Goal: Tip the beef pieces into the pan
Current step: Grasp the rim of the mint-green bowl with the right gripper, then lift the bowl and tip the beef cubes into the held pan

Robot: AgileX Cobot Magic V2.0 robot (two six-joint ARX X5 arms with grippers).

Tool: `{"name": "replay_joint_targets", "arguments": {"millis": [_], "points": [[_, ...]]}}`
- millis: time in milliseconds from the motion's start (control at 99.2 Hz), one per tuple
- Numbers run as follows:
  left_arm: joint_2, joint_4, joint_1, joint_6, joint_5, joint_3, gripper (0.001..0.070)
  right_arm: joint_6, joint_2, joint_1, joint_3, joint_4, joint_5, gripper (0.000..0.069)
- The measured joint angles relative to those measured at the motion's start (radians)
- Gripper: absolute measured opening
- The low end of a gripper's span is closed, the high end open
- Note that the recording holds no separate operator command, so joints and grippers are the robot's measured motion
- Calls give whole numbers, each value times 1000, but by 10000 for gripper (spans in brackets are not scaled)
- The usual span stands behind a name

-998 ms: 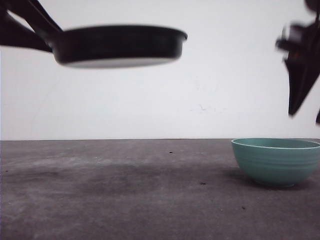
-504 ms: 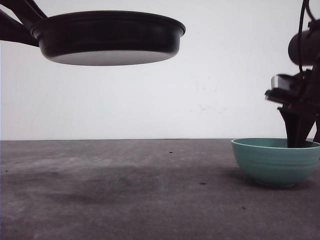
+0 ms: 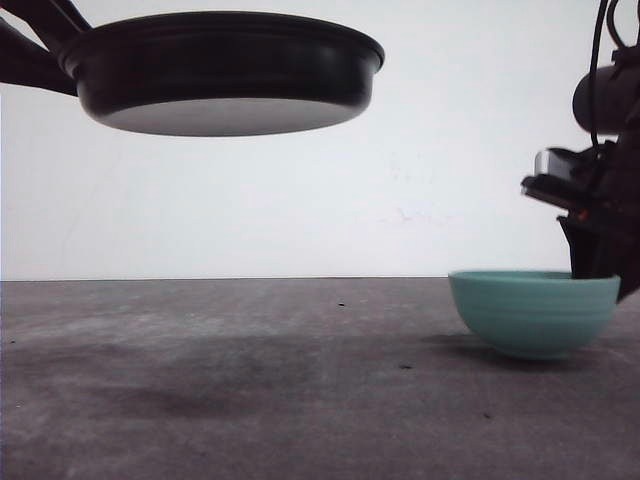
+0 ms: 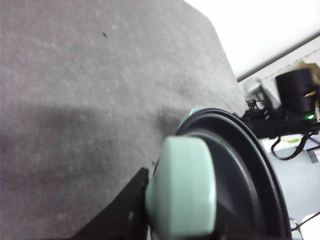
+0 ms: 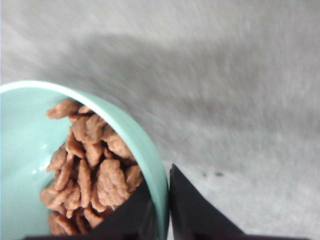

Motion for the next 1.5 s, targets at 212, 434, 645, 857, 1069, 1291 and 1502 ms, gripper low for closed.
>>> {"name": "replay_joint_targets", "arguments": {"millis": [212,434,645,857,1069,1291,1502], "points": [[50,0,-36,-12,0,0,57,32,-267,113,32,50,32,15],[107,-3,-84,-29,0,8,57,91,-441,277,116,82,64,15],[177,-16,-125,-31,-1,108,57,119,-475,499,122,93,232,14],[233,-79,-148,-11,-32,193,56,91,-469,697,121,123,545,14],[237,-76,-148,-1,-50,225,56,-24,-469,848,121,195,834,14],[237,-77,-148,0,-55,229,56,-151,-436,936,121,261,1096,14],[237,-77,-148,-5,-56,230,56,-294,-431,984,90,449,1210,14]]}}
